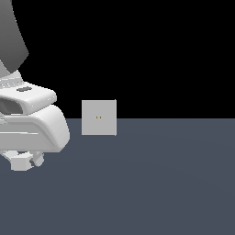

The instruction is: Plug the charger into the wall socket.

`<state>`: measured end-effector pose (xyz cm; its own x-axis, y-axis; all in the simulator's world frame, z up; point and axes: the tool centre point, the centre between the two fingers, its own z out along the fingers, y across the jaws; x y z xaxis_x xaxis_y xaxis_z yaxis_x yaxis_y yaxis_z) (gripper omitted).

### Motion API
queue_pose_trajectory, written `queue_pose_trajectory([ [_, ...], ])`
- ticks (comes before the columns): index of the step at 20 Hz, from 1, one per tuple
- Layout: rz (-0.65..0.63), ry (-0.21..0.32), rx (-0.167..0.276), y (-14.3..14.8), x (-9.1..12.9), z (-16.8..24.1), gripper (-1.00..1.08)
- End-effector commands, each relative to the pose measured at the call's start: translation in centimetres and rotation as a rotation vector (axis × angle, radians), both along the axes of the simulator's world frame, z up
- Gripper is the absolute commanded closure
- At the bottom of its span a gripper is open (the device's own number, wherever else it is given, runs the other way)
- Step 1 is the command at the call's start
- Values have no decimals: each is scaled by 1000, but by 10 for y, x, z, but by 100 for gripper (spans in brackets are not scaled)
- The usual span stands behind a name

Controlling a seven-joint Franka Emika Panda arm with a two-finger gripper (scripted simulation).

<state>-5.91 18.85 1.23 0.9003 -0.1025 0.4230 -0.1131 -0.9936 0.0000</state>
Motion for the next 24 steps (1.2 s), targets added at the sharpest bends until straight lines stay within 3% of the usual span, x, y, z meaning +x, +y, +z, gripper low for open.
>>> queue_pose_trajectory([
  [1,3,-1,0,2,0,-1,108],
  [12,-4,-1,0,-11,2,7,108],
  [24,-29,-3,-2,-83,16,58,108],
])
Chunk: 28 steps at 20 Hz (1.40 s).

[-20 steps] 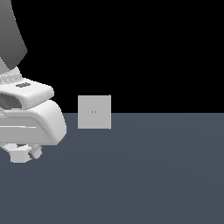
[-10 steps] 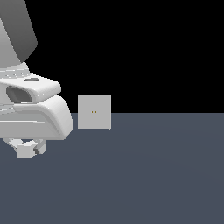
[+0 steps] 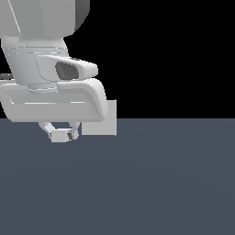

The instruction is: Plug the charger into the wall socket.

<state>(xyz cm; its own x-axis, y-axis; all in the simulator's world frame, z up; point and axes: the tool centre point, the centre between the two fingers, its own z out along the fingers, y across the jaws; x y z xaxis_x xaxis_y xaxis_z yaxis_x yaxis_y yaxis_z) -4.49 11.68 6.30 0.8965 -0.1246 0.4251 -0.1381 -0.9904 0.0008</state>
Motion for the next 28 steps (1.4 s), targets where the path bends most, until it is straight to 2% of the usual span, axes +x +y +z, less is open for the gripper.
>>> queue_pose_trajectory([
  [1,-6,-1,-1,-17,3,12,108],
  [11,-18,-1,-1,-50,11,36,108],
  [23,-19,1,1,-52,12,37,108],
  [28,-20,1,1,-53,21,37,108],
])
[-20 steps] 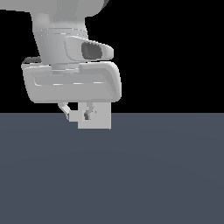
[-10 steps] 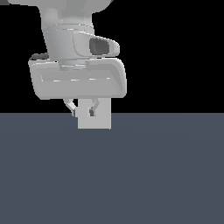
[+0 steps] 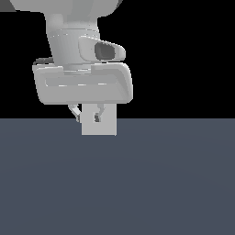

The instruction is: Plug the charger into the wall socket.

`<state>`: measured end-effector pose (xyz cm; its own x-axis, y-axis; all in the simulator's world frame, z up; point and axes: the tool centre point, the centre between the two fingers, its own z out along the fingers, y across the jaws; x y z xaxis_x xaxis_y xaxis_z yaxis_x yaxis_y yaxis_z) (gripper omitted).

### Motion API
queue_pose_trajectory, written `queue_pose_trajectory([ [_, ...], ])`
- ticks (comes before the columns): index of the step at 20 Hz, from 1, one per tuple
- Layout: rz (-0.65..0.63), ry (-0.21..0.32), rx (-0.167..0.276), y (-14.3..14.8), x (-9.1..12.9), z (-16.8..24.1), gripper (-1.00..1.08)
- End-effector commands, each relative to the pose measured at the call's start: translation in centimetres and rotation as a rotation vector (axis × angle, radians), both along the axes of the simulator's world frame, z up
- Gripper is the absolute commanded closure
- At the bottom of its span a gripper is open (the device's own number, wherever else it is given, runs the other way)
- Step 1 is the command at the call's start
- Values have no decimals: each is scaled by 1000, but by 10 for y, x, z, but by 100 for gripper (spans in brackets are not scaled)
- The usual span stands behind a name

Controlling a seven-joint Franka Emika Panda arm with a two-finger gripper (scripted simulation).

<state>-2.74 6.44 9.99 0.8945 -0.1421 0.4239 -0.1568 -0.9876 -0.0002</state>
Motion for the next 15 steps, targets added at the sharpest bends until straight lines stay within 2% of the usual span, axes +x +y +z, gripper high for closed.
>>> queue_pose_trajectory([
  [1,-1,0,1,-1,6,0,108],
  [9,-1,0,2,-6,36,0,108],
  [15,-1,0,1,-7,43,0,108],
])
